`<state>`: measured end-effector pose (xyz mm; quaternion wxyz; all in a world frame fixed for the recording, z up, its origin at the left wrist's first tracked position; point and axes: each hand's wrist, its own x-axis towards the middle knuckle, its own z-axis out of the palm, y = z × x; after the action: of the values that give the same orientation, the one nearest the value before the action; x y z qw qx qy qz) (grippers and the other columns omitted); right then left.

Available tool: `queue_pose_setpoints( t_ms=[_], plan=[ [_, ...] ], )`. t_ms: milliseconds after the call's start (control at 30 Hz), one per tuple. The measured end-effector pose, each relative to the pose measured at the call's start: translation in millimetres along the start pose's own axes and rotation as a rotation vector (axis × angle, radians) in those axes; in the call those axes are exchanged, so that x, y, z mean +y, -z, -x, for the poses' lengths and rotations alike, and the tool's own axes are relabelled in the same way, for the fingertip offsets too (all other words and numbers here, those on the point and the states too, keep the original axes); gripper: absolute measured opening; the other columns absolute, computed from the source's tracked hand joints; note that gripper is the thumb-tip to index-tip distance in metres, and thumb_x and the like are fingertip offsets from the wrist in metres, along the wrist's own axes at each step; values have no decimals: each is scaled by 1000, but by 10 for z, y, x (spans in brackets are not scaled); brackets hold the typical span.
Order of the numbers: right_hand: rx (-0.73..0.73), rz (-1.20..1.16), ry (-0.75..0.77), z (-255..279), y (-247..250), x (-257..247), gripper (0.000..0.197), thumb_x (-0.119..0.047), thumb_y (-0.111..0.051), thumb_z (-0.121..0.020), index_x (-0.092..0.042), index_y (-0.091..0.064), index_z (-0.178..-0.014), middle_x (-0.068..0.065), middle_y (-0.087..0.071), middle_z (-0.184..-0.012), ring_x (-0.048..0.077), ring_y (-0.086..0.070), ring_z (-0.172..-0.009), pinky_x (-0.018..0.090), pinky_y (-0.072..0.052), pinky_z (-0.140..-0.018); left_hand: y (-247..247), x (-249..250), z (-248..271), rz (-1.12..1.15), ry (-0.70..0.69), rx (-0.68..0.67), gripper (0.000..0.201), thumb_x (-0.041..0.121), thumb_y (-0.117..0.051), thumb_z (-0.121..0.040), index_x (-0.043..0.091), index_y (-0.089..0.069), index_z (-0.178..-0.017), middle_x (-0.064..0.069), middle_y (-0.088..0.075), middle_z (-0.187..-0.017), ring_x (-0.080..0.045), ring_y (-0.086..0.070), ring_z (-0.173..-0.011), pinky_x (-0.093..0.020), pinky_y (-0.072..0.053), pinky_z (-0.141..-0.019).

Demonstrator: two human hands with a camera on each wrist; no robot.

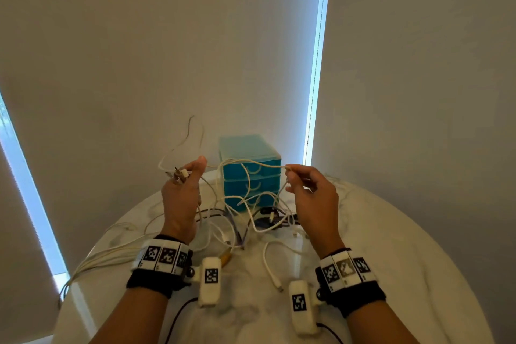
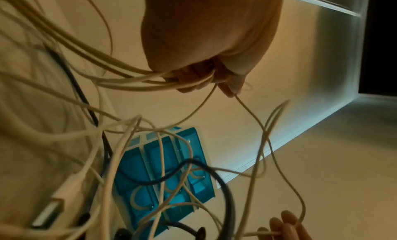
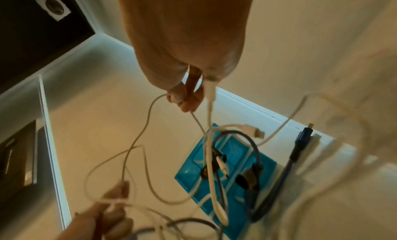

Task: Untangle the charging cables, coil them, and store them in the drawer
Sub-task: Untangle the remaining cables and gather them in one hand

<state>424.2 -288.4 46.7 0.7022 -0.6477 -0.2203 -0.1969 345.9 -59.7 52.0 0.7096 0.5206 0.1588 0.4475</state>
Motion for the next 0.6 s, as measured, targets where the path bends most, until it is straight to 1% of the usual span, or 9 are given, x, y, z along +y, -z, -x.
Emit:
queue_pose_setpoints(
  t_ms=[67, 100, 200, 267, 367, 433, 500, 567, 600],
  plan=[
    [3, -23, -18, -122, -24, -59, 17, -19, -75, -101, -30, -83, -110, -12, -82, -101, 9, -79, -90, 25, -63, -85, -44, 16, 51, -68, 46, -46, 17, 32, -81, -95, 22, -78, -82, 13, -46, -48, -4, -36, -42, -28, -32, -52],
    [3, -7, -4, -205, -44, -104, 17, -19, -76, -101, -31, -83, -111, -14, -82, -101, 7, -79, -92, 25, -63, -86, -63, 21, 72, -95, 66, -66, 27, 29, -81, -96, 23, -74, -70, 14, -49, -47, -1, -39, -40, -27, -34, -51],
    [-26, 65, 65, -433, -144, -307, 15, -21, -77, -100, -30, -83, -110, -18, -81, -104, 0, -77, -95, 10, -57, -82, -76, 43, 129, -119, 91, -106, 50, 25, -80, -95, 24, -66, -48, 11, -52, -46, -1, -42, -37, -21, -38, -45],
    [-52, 86, 124, -518, -223, -421, 15, -19, -76, -101, -30, -83, -109, -18, -78, -110, -2, -75, -97, 6, -53, -81, -60, 47, 126, -115, 90, -115, 44, 26, -81, -94, 24, -65, -53, 9, -48, -47, -4, -38, -38, -22, -37, -45],
    [-32, 115, 154, -540, -270, -396, 12, -21, -77, -99, -31, -81, -105, -13, -70, -110, 0, -72, -98, 8, -54, -80, -14, 37, 66, -70, 94, -115, 21, 28, -81, -94, 14, -70, -83, 6, -42, -52, -7, -33, -42, -26, -32, -48],
    [-49, 124, 1, -515, -237, -234, 7, -27, -73, -101, -32, -78, -105, -5, -75, -105, 8, -74, -92, 20, -60, -78, 3, 18, 38, -98, 75, -91, 27, 34, -80, -94, 17, -65, -80, 1, -41, -58, -11, -33, -48, -29, -31, -52],
    [-183, 7, -313, -446, -209, -52, 14, -18, -63, -104, -19, -75, -109, 15, -79, -110, 26, -79, -94, 36, -65, -80, 23, 17, 13, -111, 25, -31, 39, 36, -75, -99, 23, -56, -67, 1, -43, -59, -14, -36, -52, -32, -33, -55],
    [-263, -224, -636, -326, -182, 105, 16, -9, -55, -104, -1, -69, -108, 26, -77, -117, 38, -77, -110, 46, -63, -97, 59, -5, -41, -76, -9, 46, 40, 38, -69, -103, 21, -56, -69, -1, -46, -61, -16, -41, -56, -34, -36, -57],
    [-271, -359, -759, -253, -173, 146, 14, -8, -55, -103, 2, -65, -103, 27, -76, -117, 41, -75, -115, 48, -60, -103, 88, -21, -71, -51, -28, 73, 38, 39, -67, -105, 18, -57, -74, -3, -46, -62, -17, -40, -56, -33, -36, -56]
  ],
)
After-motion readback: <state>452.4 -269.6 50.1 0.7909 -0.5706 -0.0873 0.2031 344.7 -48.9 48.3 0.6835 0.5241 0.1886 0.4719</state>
